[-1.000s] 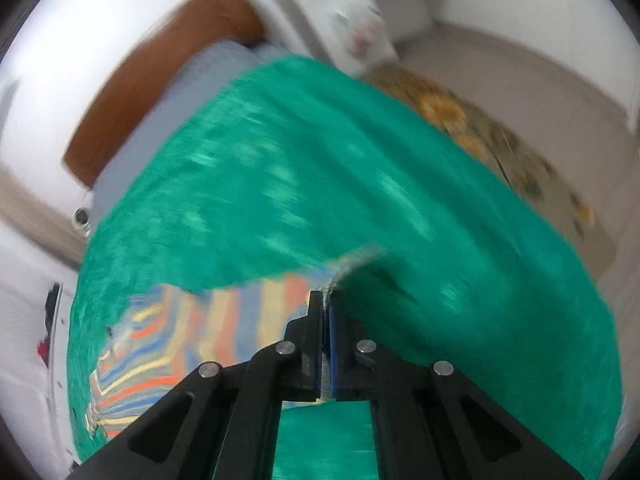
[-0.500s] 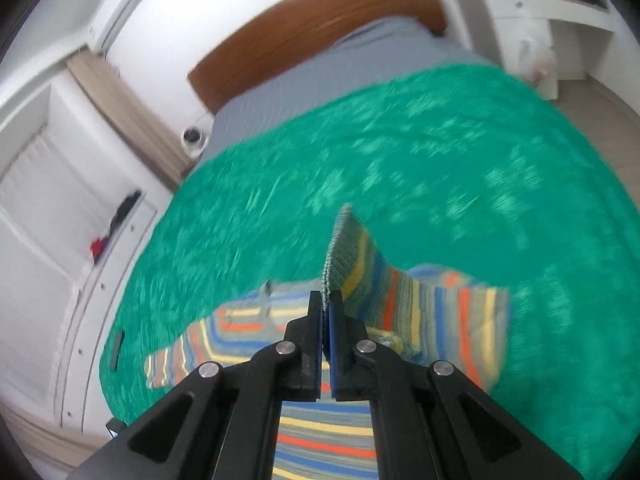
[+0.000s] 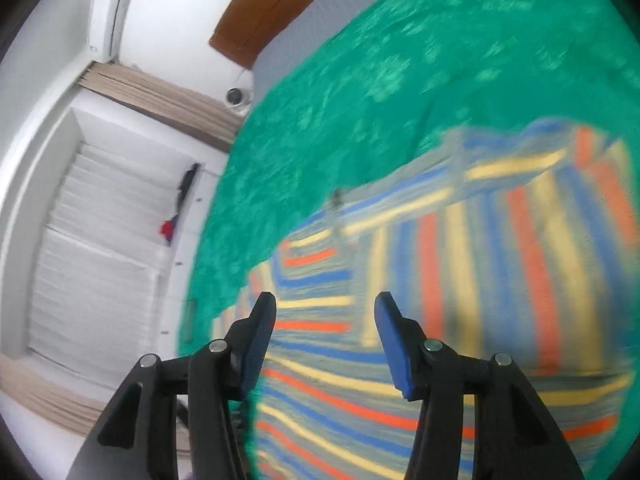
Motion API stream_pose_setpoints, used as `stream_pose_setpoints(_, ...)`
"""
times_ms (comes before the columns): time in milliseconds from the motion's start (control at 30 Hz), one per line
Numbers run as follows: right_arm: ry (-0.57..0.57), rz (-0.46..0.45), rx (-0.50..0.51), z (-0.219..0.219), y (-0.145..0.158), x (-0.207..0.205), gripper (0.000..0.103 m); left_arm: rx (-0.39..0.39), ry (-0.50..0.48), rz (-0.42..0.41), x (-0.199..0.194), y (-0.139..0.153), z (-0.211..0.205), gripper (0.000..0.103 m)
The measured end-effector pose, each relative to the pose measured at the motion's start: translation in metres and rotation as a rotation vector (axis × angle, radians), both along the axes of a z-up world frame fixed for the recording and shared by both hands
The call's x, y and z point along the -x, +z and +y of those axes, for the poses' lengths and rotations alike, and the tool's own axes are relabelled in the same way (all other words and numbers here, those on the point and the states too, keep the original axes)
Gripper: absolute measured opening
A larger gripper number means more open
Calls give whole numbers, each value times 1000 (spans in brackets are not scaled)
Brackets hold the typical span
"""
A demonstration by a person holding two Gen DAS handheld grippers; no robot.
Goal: Fold small clothes
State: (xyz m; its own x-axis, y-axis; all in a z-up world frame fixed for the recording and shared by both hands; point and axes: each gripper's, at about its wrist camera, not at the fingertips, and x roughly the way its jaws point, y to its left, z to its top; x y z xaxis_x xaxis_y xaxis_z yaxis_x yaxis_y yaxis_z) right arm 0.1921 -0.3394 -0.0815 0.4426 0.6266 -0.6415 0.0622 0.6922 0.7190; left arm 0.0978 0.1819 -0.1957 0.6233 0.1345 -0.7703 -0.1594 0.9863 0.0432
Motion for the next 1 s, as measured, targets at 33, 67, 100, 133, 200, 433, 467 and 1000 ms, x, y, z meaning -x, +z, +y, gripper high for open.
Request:
stream_pose_setpoints(33, -27, 20, 14, -13, -4, 3, 51, -1, 1, -1, 0, 0, 0, 103)
stream_pose_setpoints(67, -57, 48, 39, -29, -13, 6, 51, -2, 2, -2, 0, 0, 0, 103)
stream_pose_setpoints(100, -74, 74, 63, -39, -20, 12, 51, -2, 2, -2, 0, 0, 0, 103)
stream_pose_setpoints(133, -93, 121, 99, -52, -32, 18, 51, -2, 2, -2, 0, 0, 0, 103)
stream_pose_setpoints(200, -133, 193, 190, -73, -47, 30, 51, -2, 2, -3, 0, 0, 0, 103)
stream_pose_setpoints(433, -124, 112, 250, -100, -29, 79, 51, -4, 4, -4, 0, 0, -1, 103)
stream_pose_setpoints(467, -69, 108, 283, -90, -29, 82, 51, -6, 4, -4, 0, 0, -1, 103)
stream_pose_setpoints(1000, 56, 9, 505, -40, -13, 156, 45, -6, 10, -3, 0, 0, -2, 103)
